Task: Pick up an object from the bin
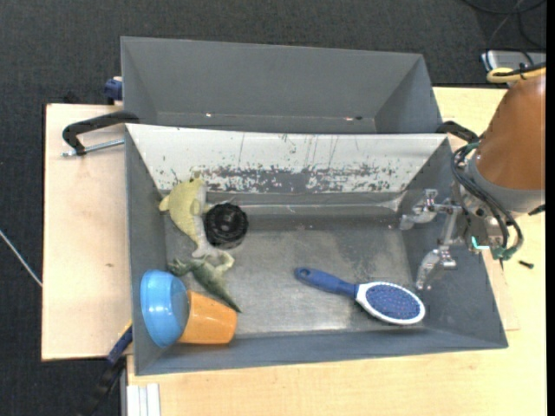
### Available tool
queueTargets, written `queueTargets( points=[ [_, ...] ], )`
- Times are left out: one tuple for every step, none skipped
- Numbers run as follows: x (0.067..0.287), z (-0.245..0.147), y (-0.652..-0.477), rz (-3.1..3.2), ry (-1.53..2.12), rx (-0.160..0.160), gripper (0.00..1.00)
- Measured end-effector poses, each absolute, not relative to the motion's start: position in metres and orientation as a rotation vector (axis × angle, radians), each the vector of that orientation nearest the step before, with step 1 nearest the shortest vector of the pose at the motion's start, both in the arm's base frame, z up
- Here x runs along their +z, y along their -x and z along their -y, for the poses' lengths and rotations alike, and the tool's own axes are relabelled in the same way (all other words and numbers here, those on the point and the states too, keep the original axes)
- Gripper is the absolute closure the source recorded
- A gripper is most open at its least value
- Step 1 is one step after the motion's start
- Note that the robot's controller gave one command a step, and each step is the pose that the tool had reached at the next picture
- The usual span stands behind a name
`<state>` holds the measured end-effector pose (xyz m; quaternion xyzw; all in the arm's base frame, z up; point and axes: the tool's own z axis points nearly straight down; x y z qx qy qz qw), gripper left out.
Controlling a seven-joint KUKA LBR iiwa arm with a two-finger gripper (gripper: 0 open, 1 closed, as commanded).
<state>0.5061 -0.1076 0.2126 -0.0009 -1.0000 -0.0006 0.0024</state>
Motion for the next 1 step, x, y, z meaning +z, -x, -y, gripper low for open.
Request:
queueTargets(
  points=[
    [0.0726, 0.0836, -0.4918, 3.121, 0.264, -0.007, 0.00]
  ],
)
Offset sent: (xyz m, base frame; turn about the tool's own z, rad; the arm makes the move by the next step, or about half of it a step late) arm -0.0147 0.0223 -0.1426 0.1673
